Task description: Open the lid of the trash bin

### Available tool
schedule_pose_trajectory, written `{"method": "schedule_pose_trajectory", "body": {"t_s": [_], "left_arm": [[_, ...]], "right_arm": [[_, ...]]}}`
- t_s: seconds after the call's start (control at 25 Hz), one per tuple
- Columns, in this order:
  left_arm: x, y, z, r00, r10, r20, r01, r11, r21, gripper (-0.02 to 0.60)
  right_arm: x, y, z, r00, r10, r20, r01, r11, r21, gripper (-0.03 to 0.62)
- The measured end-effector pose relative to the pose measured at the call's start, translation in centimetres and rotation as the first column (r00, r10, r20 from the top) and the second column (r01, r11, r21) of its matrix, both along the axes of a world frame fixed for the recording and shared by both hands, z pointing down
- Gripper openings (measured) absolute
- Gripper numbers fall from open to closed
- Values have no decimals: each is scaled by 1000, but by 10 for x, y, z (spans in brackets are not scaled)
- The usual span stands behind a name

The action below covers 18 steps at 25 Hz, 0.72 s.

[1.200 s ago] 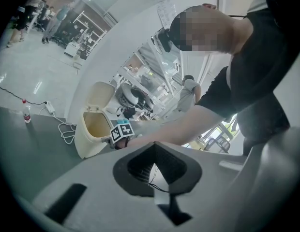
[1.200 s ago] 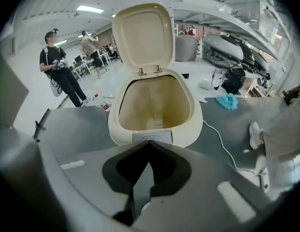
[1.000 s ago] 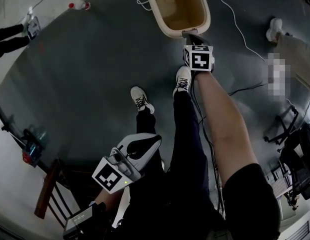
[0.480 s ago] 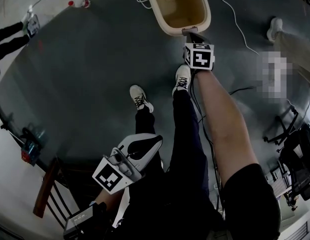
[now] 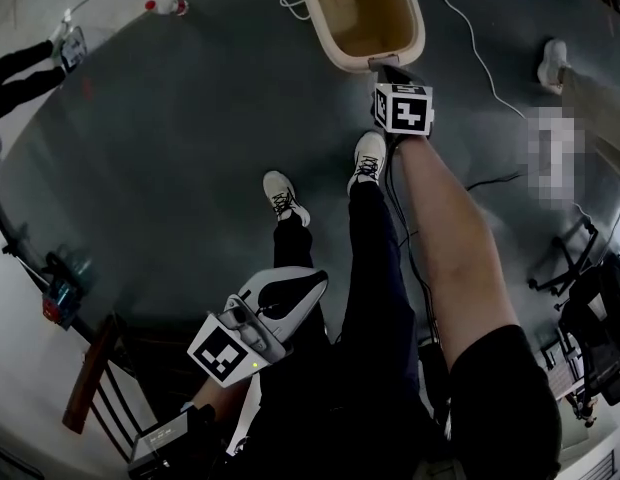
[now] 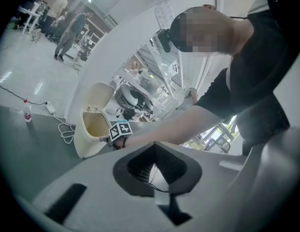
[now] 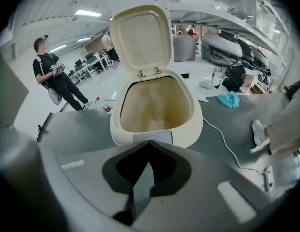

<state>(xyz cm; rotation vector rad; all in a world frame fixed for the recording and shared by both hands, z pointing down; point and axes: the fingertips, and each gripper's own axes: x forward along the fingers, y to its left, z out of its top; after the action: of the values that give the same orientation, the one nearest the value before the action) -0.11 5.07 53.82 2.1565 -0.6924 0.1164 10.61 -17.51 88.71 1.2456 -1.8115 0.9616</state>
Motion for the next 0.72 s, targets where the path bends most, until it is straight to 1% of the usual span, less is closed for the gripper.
{"method": "schedule_pose_trajectory", "body": {"t_s": [0.16,0.24,0.32,0.44,0.52,0.72], "left_arm": [[1,6,-14,1000,-7,-12,7,1000,13,5],[1,9,-22,1000,-8,-16,9,1000,23,5],[0,10,-32,999,-19,-26,20,999,36,5],[-3,10,-53,998,-38,-46,41,997,67,5],[-10,12,-67,998,-42,-44,46,995,91,5],[-33,16,-101,998,-55,-32,59,989,139,5]], "right_arm": [[1,-1,-19,1000,-19,8,19,1000,-4,8],[2,-1,-34,999,-27,20,27,999,18,8],[-1,0,-54,998,-35,57,32,998,50,8],[-4,7,-98,992,-59,113,48,994,100,8],[-8,15,-133,986,-70,151,51,990,133,8],[-18,38,-233,966,-49,255,-5,978,207,8]]}}
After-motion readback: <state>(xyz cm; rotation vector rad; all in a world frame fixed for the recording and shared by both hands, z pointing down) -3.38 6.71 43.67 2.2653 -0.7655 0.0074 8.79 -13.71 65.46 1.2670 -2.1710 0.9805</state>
